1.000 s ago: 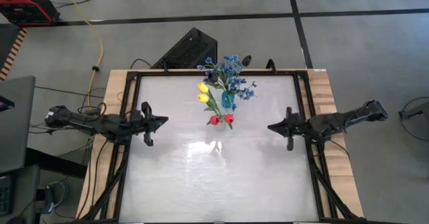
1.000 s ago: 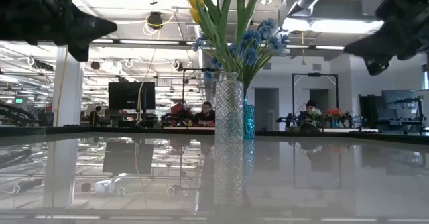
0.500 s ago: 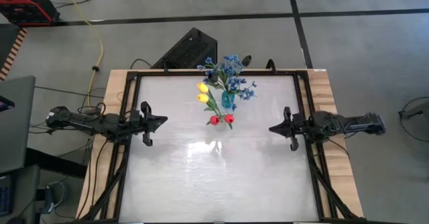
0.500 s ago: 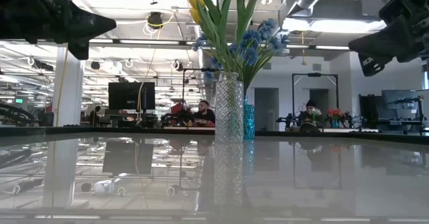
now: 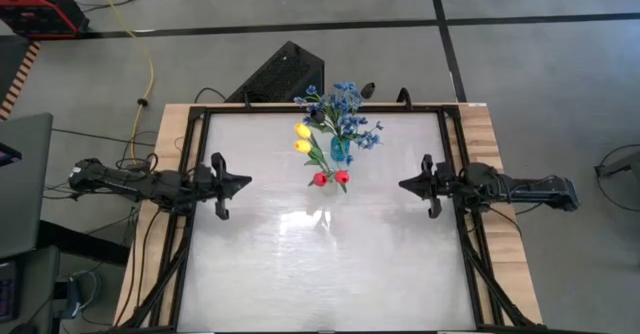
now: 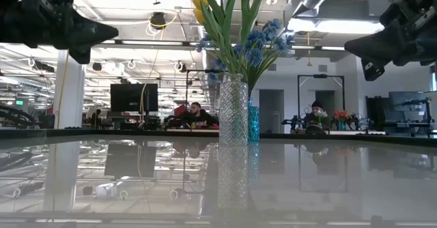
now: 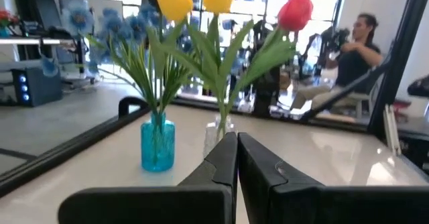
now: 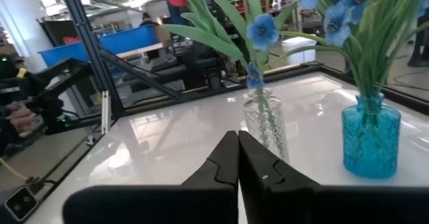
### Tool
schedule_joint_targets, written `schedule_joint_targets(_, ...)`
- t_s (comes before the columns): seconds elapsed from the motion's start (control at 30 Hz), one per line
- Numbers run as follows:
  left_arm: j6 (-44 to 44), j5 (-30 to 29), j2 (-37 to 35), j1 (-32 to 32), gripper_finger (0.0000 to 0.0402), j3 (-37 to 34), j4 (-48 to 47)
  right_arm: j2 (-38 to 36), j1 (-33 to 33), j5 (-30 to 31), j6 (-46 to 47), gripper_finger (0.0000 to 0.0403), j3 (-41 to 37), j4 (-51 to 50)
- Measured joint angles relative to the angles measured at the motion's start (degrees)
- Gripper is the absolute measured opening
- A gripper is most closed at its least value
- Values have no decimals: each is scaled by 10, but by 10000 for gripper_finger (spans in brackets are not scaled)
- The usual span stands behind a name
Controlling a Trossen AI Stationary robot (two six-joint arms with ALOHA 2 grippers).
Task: Sort flowers into vase by color
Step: Return to Home Position
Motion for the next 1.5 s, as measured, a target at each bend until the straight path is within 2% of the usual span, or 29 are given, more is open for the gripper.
schedule_joint_targets(0.17, 2, 0, 0, 0, 0, 0, -54, 0, 0, 0, 0, 54, 0, 0)
schedule_joint_targets(0.37, 3, 1, 1, 0, 0, 0, -139, 0, 0, 1, 0, 60, 0, 0)
schedule_joint_targets(1.5, 10, -2, 8, 0, 0, 2, -144, 0, 0, 2, 1, 63, -1, -1)
